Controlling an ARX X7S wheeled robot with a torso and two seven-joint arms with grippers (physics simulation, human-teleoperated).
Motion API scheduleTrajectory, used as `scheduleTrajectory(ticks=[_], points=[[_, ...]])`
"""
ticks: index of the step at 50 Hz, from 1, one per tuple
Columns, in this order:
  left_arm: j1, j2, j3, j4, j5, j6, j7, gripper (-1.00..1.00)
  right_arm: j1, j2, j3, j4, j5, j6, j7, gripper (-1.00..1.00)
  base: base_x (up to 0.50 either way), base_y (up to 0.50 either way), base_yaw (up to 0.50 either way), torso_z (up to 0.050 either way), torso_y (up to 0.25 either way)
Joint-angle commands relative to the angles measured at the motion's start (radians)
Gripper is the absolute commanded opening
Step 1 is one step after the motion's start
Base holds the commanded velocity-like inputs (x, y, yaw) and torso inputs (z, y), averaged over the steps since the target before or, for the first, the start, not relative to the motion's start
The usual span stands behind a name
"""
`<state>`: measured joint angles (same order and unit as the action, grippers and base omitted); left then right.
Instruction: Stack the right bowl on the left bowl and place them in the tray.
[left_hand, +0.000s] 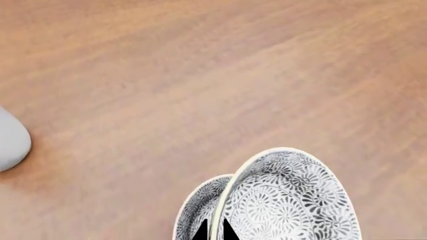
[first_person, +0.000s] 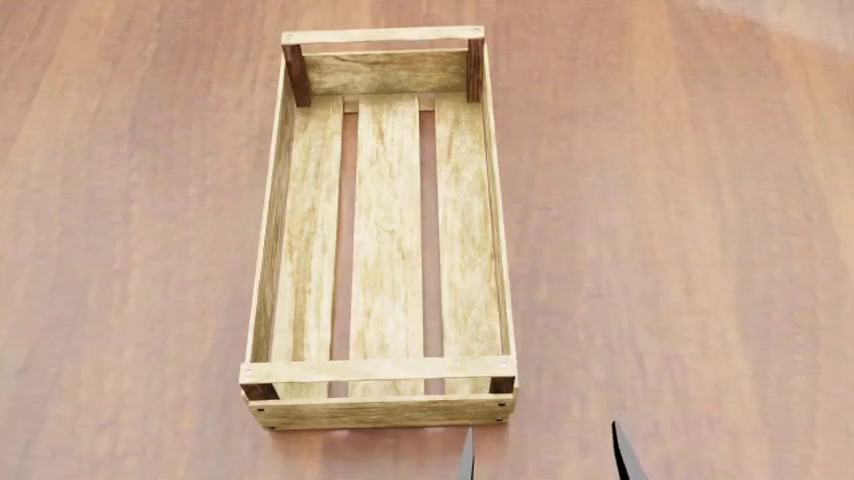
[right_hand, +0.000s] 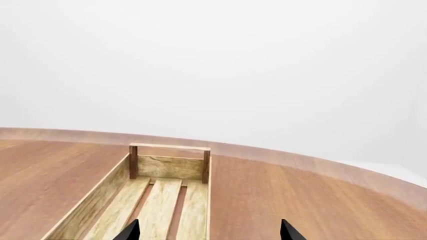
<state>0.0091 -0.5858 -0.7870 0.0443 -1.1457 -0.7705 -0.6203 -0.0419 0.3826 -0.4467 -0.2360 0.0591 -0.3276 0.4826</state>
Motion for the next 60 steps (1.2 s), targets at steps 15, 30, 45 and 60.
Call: scheduleTrajectory(ticks=[15,30,45,60], points=[[-0.021,0.017,0.022,-0.079,0.094,0.077,0.055,-1.0,0.0,-0.012,0.02,0.008,-0.012,-0.008,-0.013,1.0,0.0,0.0,0.0,0.0,0.0],[-0.027,0.019,0.045,-0.103,0.112,0.092,0.084,-1.0,0.0,-0.009,0.019,0.006,-0.013,-0.005,-0.007,1.0,0.0,0.0,0.0,0.0,0.001],[-0.022,0.015,0.065,-0.108,0.132,0.12,0.143,1.0,0.0,-0.007,0.016,0.009,-0.013,-0.01,-0.004,1.0,0.0,0.0,0.0,0.0,0.0],[0.006,0.015,0.09,-0.055,0.205,0.195,0.179,1.0,0.0,-0.005,0.008,0.006,-0.016,-0.005,-0.003,1.0,0.0,0.0,0.0,0.0,0.0]])
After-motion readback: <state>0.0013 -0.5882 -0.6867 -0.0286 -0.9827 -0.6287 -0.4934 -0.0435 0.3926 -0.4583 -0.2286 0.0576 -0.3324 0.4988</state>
